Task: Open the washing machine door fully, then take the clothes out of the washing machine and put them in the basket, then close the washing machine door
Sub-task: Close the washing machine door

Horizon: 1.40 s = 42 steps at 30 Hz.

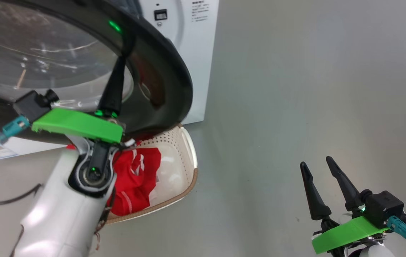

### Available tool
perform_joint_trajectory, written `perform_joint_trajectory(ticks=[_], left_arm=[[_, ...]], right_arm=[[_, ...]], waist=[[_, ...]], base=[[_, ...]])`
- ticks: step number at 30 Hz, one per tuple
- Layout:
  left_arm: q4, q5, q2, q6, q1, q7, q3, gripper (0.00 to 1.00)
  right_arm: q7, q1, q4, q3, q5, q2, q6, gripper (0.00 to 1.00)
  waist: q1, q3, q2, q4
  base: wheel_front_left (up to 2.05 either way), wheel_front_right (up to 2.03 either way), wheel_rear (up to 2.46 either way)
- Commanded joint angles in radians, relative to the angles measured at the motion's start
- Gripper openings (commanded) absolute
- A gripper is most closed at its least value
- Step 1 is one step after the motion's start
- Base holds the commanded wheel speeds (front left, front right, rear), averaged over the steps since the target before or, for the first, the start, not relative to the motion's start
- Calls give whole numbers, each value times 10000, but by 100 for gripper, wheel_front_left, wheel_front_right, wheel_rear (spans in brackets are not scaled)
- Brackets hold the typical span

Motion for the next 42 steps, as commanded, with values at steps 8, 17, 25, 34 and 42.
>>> perform_joint_trajectory(ticks=[8,17,25,34,42], left_arm=[[452,-112,513,-58,-1086,-469,-156,0],[694,-501,803,-58,-1107,-751,-597,0],[670,-416,911,-58,-489,-909,-808,0],[456,585,728,-58,940,-940,-17,0],[277,1472,552,-58,2200,-941,641,22]], right_arm=[[-65,-314,-213,288,297,-15,73,100],[-65,-224,-234,147,294,-13,73,100],[-65,-164,-249,38,153,-13,73,100],[-65,44,-259,-134,-78,-13,73,100],[-65,170,-257,-297,-186,-16,73,100]], waist=[[0,126,0,-458],[0,36,0,-426],[0,-117,0,-85],[0,-408,0,402],[0,-586,0,766]], base=[[0,0,0],[0,0,0],[0,0,0],[0,0,0],[0,0,0]])
